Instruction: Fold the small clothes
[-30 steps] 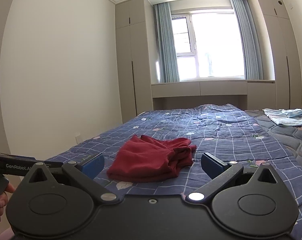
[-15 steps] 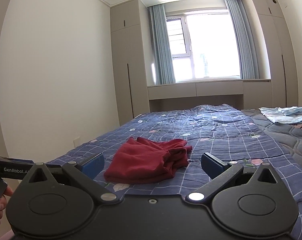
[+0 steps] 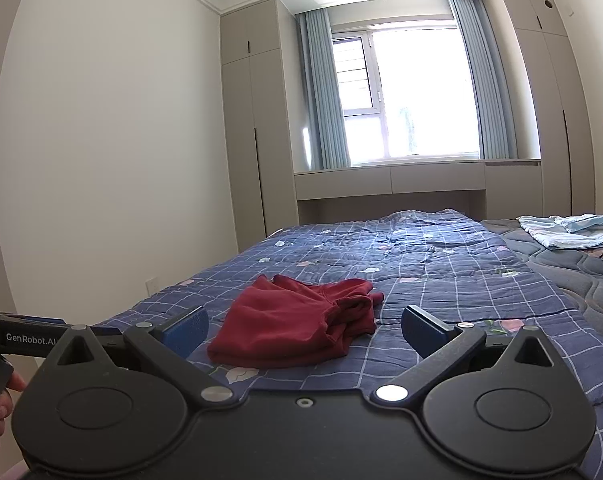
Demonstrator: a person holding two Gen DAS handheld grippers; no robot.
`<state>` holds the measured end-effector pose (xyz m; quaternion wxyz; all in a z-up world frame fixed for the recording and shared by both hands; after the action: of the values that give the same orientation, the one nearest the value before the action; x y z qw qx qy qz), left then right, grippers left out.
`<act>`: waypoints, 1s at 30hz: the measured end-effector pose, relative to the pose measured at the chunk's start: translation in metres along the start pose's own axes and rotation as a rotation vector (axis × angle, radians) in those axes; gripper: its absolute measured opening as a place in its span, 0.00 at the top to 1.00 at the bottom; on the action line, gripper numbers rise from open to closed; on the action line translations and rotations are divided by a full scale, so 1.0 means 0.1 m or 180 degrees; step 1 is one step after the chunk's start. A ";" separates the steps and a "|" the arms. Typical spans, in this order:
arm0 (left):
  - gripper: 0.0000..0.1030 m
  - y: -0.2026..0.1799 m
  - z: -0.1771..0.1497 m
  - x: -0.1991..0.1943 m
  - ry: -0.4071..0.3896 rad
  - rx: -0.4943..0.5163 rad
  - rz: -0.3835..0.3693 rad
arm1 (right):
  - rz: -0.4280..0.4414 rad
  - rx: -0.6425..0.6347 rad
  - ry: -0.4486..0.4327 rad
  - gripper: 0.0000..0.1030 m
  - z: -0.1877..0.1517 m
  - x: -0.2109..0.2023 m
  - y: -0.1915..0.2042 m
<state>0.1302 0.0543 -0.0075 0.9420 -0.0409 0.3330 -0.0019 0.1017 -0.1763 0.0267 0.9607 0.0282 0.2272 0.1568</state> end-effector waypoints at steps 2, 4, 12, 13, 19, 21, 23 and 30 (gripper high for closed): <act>0.00 0.01 0.00 0.00 -0.0002 -0.0003 -0.0002 | 0.0000 -0.0004 0.0001 0.01 0.00 0.00 0.00; 0.00 0.01 0.00 0.00 -0.0004 -0.0003 0.0001 | 0.0005 -0.0013 0.0001 0.01 0.00 -0.01 0.00; 0.00 0.01 0.00 0.00 -0.0005 -0.0004 -0.0004 | 0.0012 -0.0025 -0.0001 0.01 0.01 -0.01 0.00; 0.00 0.01 0.00 0.00 -0.0003 -0.0005 -0.0002 | 0.0013 -0.0023 0.0000 0.01 0.01 -0.01 0.00; 0.00 0.02 0.00 -0.01 -0.0004 -0.0005 0.0000 | 0.0016 -0.0023 0.0004 0.01 0.01 -0.01 0.00; 0.00 0.01 0.00 -0.01 -0.0005 -0.0005 0.0003 | 0.0014 -0.0025 0.0004 0.01 0.01 -0.01 0.00; 0.00 0.01 0.00 -0.01 -0.0004 -0.0003 0.0000 | 0.0016 -0.0023 0.0004 0.01 0.01 -0.01 0.01; 0.00 0.01 -0.01 -0.01 -0.0006 -0.0003 0.0000 | 0.0015 -0.0026 0.0005 0.01 0.01 -0.01 0.00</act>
<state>0.1288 0.0556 -0.0074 0.9423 -0.0414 0.3321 -0.0017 0.1013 -0.1762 0.0280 0.9603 0.0246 0.2273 0.1601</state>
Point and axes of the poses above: each gripper's, at about its wrist camera, not at the fingertips, and x roughly the way its jaws point, y to its left, z to its top, the point moved 10 cm from there along x, roughly the way its jaws point, and after that the axes turned 12 degrees about y, right-handed, at the moved point
